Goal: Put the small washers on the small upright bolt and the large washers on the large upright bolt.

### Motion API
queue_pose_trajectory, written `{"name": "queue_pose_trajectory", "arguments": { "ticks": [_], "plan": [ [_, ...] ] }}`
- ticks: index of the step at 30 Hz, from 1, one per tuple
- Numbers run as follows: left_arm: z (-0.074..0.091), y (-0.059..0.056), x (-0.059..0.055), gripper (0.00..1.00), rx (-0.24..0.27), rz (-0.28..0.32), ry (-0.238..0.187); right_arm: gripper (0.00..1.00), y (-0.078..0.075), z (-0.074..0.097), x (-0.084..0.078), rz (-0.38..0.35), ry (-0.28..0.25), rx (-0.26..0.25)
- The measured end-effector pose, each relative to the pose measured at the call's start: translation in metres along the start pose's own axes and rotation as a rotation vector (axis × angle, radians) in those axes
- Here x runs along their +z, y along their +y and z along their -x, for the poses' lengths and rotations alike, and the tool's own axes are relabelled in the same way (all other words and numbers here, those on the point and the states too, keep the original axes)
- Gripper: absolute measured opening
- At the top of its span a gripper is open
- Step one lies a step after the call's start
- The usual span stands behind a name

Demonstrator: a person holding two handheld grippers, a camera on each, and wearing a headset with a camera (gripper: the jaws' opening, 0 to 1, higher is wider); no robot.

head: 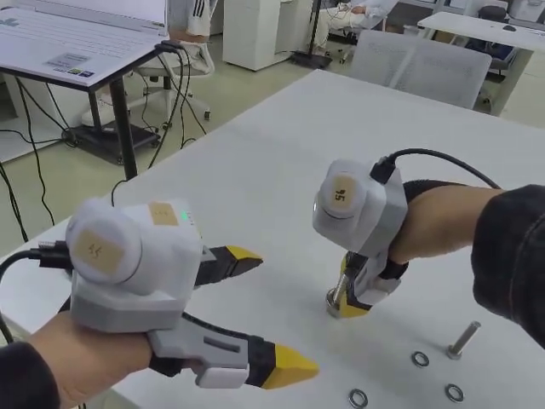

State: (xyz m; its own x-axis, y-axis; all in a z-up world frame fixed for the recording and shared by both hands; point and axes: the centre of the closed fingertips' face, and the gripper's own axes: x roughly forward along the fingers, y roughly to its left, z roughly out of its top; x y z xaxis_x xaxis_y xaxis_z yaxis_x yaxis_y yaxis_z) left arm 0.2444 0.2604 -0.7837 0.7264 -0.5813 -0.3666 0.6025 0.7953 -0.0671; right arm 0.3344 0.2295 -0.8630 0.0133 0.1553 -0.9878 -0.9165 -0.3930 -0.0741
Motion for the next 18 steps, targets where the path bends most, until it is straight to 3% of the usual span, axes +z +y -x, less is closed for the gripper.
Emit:
{"name": "queue_pose_trajectory", "arguments": {
  "ticks": [18],
  "plan": [
    [-0.001,0.0,0.0,0.8,-0.002,-0.004,0.007,0.3,-0.005,0.008,-0.013,-0.033,-0.002,-0.014]
  ]
}}
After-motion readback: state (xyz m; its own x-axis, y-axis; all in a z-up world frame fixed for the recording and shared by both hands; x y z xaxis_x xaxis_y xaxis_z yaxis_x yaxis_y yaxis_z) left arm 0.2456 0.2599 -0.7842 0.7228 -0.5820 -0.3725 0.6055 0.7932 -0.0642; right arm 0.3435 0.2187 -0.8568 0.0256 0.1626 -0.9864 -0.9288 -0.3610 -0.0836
